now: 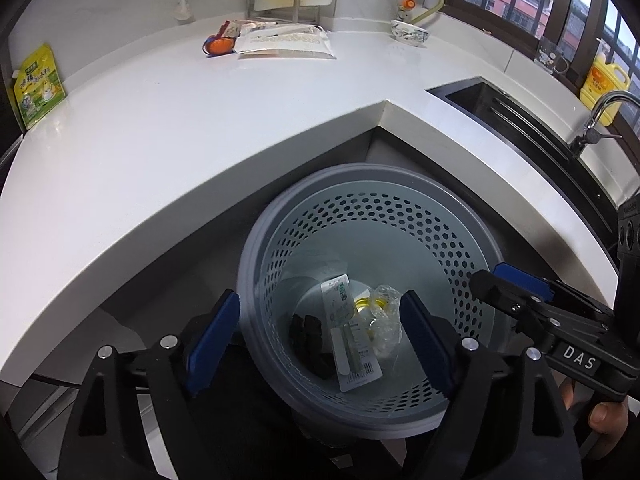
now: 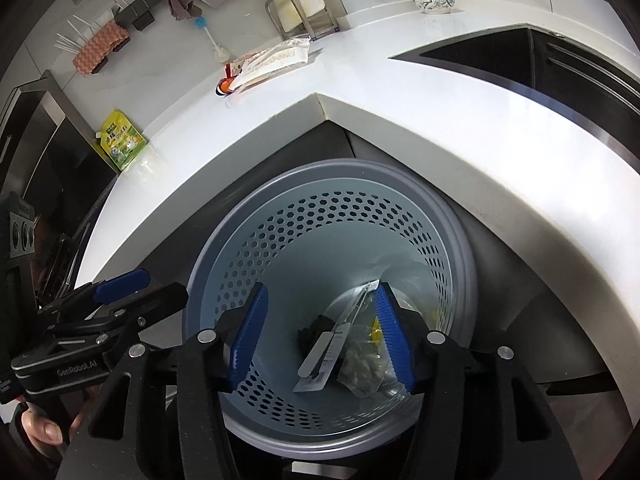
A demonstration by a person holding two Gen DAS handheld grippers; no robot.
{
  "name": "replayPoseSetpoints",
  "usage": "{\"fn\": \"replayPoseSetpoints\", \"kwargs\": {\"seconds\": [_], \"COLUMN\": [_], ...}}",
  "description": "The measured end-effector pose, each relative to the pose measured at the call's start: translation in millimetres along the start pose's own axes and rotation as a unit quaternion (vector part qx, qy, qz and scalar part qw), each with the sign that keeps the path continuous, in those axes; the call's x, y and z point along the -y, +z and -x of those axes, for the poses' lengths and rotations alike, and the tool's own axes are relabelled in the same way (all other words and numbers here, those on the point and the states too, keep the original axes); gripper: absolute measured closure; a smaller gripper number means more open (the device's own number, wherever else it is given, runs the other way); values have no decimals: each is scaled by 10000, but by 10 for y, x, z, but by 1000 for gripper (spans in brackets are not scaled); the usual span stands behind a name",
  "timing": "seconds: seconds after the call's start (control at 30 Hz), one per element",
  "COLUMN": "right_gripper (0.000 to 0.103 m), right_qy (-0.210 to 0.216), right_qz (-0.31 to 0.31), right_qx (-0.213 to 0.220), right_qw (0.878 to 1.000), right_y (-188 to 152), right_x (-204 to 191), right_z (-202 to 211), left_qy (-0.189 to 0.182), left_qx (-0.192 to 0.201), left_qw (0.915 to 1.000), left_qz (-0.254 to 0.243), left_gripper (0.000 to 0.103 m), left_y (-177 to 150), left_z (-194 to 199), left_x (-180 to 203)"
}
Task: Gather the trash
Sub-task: 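Open both tools to drop the cup and package into the bin, then move both tools back over the counter toward the white printed packet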
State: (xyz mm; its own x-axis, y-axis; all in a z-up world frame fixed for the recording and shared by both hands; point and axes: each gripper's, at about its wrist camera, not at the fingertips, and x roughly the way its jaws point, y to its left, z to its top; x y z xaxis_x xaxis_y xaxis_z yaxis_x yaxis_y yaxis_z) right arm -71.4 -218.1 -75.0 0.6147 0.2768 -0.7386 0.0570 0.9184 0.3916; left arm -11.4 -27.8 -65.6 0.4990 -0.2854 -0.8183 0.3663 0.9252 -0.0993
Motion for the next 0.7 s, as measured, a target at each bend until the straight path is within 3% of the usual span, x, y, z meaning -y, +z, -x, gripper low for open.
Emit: {"fn": "replayPoseSetpoints", "kwargs": {"seconds": [0.37,0.5,0.7], "right_gripper": [36,34,25], "right_qy": [3,-117,-65], "right_qz": [293,452,571], "right_qx": [527,930,1175], "right_qw": [9982,9946,9914], "right_y": [125,288,669], "right_x": [-139,-216,-305], "right_z": [182,282,343], "left_qy": [309,366,495], "left_qx": [503,669,999], "left_qw": [9981,9967,9932], "left_qz": [199,259,333], "left_gripper": [17,15,15], "left_y": [183,305,625], "left_z": [278,360,476], "left_x": [-228,-332,-530]}}
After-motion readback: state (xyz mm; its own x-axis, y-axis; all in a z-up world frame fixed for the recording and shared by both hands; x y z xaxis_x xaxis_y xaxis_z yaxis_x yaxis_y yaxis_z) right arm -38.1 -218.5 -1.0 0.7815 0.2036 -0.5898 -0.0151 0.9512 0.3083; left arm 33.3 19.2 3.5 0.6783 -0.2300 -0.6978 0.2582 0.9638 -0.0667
